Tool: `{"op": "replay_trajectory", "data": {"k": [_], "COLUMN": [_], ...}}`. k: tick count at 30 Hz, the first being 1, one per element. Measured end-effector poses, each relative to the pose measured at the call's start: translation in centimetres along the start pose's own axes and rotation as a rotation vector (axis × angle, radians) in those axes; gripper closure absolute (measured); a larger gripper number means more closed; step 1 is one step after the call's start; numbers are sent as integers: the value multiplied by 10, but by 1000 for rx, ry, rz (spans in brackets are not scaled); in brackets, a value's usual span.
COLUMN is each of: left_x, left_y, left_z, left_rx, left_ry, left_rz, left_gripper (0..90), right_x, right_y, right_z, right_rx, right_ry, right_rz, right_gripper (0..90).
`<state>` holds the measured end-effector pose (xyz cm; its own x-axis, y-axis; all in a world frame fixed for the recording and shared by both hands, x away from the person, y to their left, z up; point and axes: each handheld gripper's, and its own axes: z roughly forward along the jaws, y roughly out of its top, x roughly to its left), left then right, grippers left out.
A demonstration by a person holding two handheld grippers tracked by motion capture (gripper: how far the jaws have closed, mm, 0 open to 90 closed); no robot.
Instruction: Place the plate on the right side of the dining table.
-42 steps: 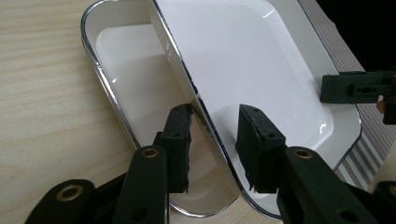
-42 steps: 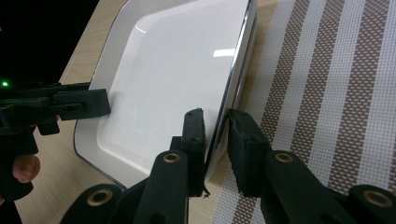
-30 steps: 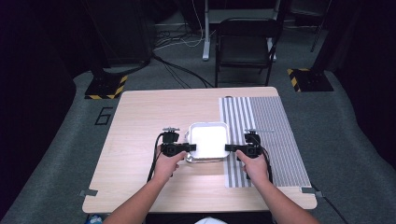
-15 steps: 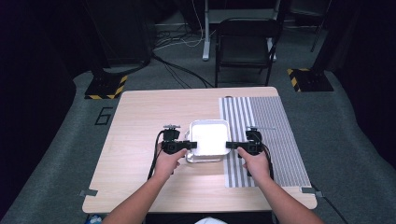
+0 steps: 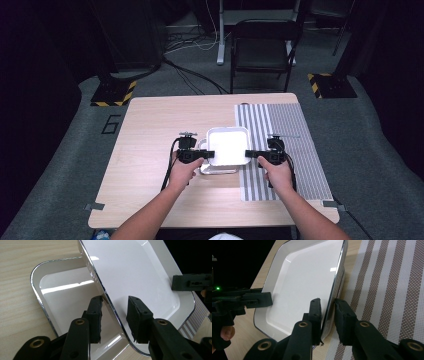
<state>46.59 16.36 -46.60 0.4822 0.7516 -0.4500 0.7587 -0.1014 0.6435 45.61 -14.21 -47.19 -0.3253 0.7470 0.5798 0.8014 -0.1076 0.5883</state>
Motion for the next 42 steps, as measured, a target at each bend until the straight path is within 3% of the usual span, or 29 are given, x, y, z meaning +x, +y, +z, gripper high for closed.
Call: {"op": "replay_trajectory", "data": {"k": [42], "left_x": [-27], "left_y": [14], "left_z": [18], "left_rx": [16], "left_ry": [-41], "left_rz": [48], "left_gripper": [648], "right_x": [-11], "right_y": [5], "right_z": [-34], "right_rx": [-42], "right_ry": [-40], "right_rz": [3], "right_gripper": [756]}}
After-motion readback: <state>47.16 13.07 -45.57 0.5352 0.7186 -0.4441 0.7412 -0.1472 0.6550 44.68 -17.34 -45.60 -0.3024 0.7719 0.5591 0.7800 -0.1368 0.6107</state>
